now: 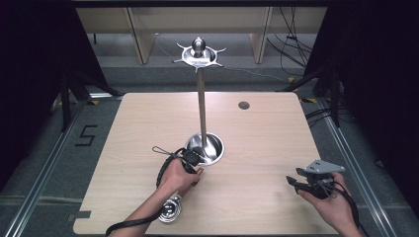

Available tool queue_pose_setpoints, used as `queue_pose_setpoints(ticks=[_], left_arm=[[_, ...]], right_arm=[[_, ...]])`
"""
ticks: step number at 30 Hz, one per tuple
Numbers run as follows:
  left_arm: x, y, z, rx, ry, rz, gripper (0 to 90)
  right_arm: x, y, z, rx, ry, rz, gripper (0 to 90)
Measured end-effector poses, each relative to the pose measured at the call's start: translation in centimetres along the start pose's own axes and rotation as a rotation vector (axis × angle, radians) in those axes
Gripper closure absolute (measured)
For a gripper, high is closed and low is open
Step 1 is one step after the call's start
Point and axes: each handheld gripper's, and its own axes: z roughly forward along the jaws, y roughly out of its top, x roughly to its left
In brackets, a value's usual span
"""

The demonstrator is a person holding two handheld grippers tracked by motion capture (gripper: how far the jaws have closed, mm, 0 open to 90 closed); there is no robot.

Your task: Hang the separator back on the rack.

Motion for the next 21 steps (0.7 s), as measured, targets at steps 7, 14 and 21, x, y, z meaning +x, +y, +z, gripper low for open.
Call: queue_pose_setpoints(ticks=[7,14,21], left_arm=[[1.0,-2.6,-2.6,-0.195,-0.067,0.073,67.3],[2.2,-6.3,-5.1,-0.425,-0.107,0.093,67.4],[3.1,-9.2,-6.8,-0.593,-0.105,0.070,67.4]], right_arm=[[-0.1,0.0,0.0,-0.007,-0.006,-0.026,50.8],[0.1,0.0,0.0,-0.012,-0.012,-0.013,50.8],[0.1,0.0,0.1,-0.014,-0.012,-0.012,50.8]])
